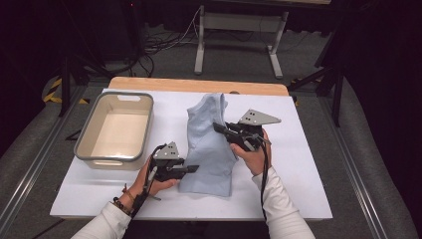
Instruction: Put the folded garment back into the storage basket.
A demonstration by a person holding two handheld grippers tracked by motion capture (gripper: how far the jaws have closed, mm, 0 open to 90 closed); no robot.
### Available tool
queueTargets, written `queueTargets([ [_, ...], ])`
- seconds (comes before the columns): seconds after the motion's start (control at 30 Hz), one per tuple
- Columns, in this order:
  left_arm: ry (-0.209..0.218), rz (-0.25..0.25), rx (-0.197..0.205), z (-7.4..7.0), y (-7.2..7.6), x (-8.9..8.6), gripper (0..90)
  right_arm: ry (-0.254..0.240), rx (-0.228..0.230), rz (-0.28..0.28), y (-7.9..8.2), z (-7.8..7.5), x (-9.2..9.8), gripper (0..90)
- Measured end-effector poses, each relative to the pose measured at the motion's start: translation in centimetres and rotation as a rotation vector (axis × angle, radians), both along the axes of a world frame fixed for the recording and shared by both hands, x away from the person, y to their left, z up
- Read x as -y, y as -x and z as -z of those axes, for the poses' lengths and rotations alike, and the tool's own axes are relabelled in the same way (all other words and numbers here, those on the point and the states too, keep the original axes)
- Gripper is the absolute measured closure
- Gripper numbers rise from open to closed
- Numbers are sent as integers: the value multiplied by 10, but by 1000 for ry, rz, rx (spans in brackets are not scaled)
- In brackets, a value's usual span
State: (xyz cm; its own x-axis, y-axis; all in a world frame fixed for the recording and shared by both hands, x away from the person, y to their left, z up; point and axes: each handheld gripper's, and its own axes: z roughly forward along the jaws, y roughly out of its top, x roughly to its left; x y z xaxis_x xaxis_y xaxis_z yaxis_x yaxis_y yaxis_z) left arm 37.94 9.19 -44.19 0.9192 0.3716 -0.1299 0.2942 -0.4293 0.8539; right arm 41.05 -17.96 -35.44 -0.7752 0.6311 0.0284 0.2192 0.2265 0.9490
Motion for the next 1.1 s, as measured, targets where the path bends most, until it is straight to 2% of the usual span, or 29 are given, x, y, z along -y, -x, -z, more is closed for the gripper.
queueTargets([
  [0.1,-7,-12,30,-7,2,-6,742,2,16,-3,1,-6,-5,817],
  [0.43,-21,-39,94,-23,5,-25,750,-16,50,-4,-1,-19,-24,817],
  [0.6,-15,-56,108,-30,6,-33,752,-28,65,-5,-2,-27,-34,817],
  [1.1,-41,-100,185,-57,9,-57,755,-52,80,-9,-7,-49,-58,817],
])
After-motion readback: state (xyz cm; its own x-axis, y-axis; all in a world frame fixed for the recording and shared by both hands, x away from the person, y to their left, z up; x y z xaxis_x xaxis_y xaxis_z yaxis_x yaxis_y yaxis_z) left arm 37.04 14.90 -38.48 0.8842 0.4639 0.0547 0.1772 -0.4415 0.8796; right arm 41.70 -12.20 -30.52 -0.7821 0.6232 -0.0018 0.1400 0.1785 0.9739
